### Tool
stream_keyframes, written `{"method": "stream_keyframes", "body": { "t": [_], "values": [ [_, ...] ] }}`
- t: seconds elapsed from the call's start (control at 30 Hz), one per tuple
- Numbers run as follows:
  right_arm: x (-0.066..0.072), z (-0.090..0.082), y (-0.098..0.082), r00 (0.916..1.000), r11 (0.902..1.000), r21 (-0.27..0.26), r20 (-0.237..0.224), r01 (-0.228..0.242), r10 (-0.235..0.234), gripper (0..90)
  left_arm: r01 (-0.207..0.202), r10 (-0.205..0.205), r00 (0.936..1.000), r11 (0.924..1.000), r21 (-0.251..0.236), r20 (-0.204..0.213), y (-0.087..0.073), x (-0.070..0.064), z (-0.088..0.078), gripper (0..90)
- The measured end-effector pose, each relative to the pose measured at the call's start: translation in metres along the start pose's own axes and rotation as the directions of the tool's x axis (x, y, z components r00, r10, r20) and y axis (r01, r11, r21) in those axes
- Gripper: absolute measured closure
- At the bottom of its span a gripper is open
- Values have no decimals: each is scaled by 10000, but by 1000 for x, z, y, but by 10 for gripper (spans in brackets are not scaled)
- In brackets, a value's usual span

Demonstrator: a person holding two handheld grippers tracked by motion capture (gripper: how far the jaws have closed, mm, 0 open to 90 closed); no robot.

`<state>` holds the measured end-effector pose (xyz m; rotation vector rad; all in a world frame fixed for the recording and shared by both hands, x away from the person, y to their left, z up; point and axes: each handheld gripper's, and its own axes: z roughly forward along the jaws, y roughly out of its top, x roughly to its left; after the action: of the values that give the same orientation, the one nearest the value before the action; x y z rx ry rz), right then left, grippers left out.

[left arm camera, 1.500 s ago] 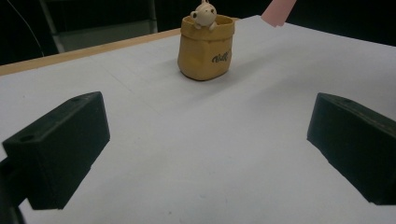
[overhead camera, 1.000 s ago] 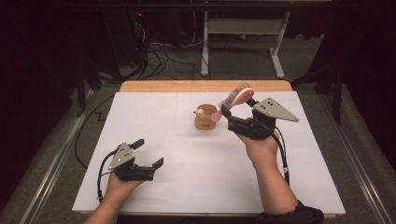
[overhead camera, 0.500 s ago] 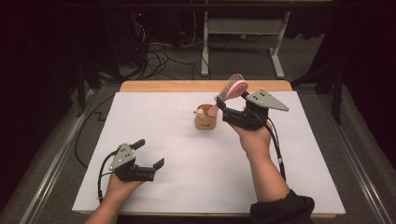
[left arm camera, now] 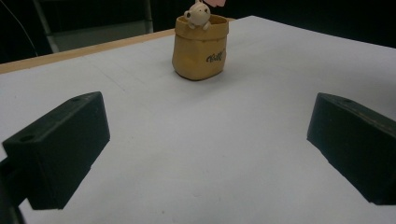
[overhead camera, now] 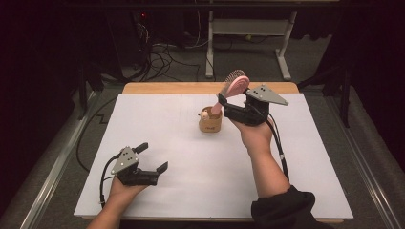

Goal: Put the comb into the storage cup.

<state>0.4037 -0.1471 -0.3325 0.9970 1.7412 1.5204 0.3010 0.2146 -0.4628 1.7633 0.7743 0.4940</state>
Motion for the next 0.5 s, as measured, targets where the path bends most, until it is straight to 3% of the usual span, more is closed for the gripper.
{"method": "stream_keyframes", "body": {
  "t": [0.5],
  "values": [
    [-2, 20, -9, 10000, 9990, 449, 72, 8, -11, 202, 2, -2, 10000, 10000, -13, -50, -1, 1, -1, 0]
  ]
}}
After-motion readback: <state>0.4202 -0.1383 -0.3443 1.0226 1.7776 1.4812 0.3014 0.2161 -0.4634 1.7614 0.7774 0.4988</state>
